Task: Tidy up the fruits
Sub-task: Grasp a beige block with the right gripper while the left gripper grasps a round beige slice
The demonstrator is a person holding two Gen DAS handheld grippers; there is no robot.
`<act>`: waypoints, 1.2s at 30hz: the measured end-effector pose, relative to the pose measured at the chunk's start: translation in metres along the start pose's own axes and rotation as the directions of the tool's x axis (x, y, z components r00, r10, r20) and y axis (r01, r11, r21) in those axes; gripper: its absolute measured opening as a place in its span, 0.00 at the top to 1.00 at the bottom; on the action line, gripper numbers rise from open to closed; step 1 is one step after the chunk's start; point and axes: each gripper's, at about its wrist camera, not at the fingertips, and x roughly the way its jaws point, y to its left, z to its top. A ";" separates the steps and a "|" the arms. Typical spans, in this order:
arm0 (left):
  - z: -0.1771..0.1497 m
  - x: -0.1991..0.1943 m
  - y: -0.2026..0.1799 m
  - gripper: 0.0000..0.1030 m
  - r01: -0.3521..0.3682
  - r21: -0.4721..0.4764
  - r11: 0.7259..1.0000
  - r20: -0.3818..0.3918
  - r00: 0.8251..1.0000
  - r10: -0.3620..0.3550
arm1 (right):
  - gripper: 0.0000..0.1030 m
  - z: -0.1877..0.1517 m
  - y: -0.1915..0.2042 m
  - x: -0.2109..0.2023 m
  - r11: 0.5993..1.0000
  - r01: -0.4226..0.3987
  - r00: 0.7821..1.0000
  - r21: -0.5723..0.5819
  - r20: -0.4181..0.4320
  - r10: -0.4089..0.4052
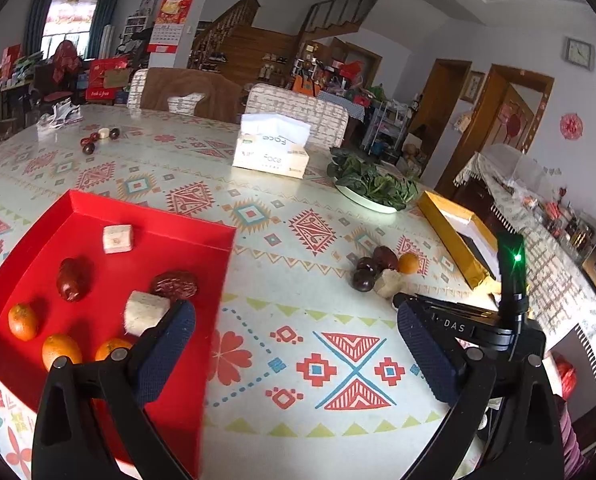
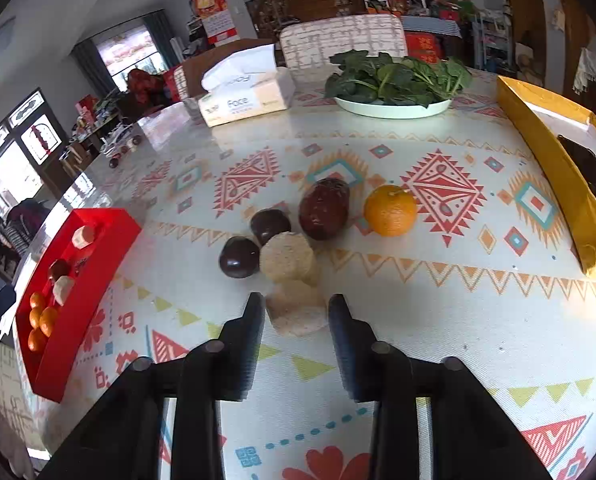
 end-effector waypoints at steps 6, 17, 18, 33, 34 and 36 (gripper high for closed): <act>0.003 0.036 -0.029 0.02 0.002 0.112 0.994 -0.067 0.998 0.006 | 0.65 -0.001 -0.014 -0.014 0.997 -0.035 0.997 0.069 0.066 0.031; 0.010 0.118 -0.090 0.06 0.100 0.237 0.966 -0.175 0.983 -0.058 | 0.65 0.001 -0.053 -0.037 0.966 -0.095 0.988 0.240 0.143 0.062; 0.011 0.126 -0.099 0.14 0.107 0.274 0.956 -0.180 0.982 -0.058 | 0.65 0.001 -0.058 -0.040 0.961 -0.098 0.986 0.257 0.153 0.059; -0.009 0.160 -0.146 0.67 0.158 0.497 0.853 -0.277 0.961 -0.017 | 0.65 0.003 -0.080 -0.047 0.929 -0.122 0.981 0.348 0.182 0.061; -0.011 0.157 -0.147 0.67 0.156 0.503 0.850 -0.274 0.962 -0.015 | 0.65 0.003 -0.080 -0.047 0.929 -0.123 0.981 0.348 0.182 0.062; -0.013 0.155 -0.150 0.65 0.149 0.507 0.849 -0.259 0.966 -0.014 | 0.65 0.003 -0.080 -0.047 0.930 -0.126 0.981 0.346 0.182 0.065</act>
